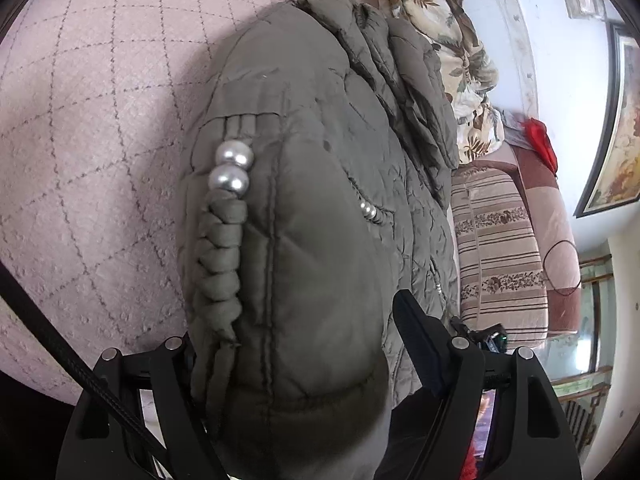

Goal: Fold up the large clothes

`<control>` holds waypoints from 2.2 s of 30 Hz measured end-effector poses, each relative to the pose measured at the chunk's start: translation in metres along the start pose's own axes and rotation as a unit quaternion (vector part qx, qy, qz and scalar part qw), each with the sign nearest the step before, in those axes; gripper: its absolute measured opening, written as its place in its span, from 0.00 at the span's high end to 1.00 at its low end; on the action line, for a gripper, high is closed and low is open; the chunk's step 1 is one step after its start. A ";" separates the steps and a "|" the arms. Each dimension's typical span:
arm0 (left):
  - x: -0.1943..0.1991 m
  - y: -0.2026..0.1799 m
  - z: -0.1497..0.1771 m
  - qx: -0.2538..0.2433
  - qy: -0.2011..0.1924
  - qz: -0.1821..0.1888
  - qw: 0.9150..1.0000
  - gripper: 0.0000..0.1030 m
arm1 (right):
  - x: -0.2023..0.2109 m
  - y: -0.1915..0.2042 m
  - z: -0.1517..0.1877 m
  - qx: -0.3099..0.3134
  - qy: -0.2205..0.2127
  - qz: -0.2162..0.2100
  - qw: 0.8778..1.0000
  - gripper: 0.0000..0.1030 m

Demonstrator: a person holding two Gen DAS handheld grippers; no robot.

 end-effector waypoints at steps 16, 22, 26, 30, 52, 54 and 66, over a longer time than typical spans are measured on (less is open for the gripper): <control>-0.001 -0.002 0.004 0.000 -0.020 -0.030 0.999 0.26 | -0.013 0.024 0.049 0.051 0.034 0.011 0.998 0.38; 0.002 -0.001 0.010 -0.020 -0.032 -0.111 0.993 0.65 | -0.012 0.029 0.051 0.065 0.009 0.049 0.997 0.37; 0.015 -0.005 0.015 -0.022 -0.046 -0.117 0.992 0.73 | -0.008 0.031 0.050 0.084 0.007 0.080 0.993 0.55; 0.031 -0.016 0.025 -0.041 -0.062 -0.130 0.989 0.74 | 0.004 0.034 0.050 0.079 -0.002 0.060 0.995 0.68; 0.066 -0.006 0.071 0.006 -0.069 -0.105 0.992 0.74 | 0.054 0.068 0.087 0.107 0.003 0.040 0.994 0.77; 0.069 -0.005 0.077 0.004 -0.071 -0.111 0.991 0.74 | 0.057 0.068 0.092 0.107 0.004 0.038 0.994 0.77; 0.093 -0.051 0.071 -0.077 -0.128 -0.134 0.980 0.75 | 0.083 0.097 0.085 0.123 -0.013 0.018 0.992 0.77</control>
Point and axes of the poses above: each gripper's, at about its wrist camera, not at the fingertips, and x roughly against the way its jaws point, y to its left, z to its underside, the point moved 6 cm from there along -x, roughly the way its jaws point, and after that the axes turned 10 degrees about x, right-handed, at the moved point
